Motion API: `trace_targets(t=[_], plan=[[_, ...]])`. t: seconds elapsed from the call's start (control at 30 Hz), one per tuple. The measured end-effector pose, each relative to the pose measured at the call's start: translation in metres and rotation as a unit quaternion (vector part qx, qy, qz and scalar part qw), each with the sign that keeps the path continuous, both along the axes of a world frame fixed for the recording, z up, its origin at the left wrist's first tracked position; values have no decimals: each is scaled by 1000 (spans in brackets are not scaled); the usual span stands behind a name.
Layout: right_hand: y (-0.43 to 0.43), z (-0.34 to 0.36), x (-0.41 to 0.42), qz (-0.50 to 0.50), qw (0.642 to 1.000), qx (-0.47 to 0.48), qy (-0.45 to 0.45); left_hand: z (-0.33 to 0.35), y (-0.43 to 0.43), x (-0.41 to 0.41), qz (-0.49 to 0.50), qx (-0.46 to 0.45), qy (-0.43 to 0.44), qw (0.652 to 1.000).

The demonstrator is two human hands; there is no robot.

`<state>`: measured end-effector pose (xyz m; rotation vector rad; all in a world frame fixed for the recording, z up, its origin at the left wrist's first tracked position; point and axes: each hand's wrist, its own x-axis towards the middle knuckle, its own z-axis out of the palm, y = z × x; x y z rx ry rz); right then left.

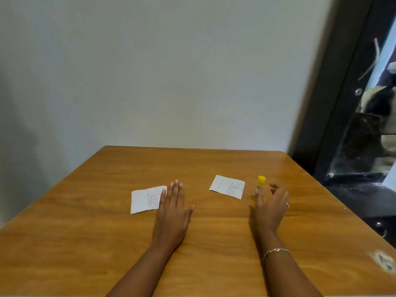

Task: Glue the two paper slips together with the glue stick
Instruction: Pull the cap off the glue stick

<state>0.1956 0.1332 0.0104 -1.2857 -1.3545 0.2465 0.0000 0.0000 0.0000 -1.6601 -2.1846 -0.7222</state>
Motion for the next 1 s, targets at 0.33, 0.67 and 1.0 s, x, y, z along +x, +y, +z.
trace_targets(t=[0.33, 0.67, 1.0], plan=[[33, -8, -1, 85, 987, -130, -28, -1, 0, -1, 14, 50, 2, 999], [-44, 5, -50, 397, 914, -80, -29, 7, -10, 13, -86, 107, -53, 989], [-68, -3, -84, 484, 867, -40, -116, 9, -13, 11, -117, 137, -171, 969]])
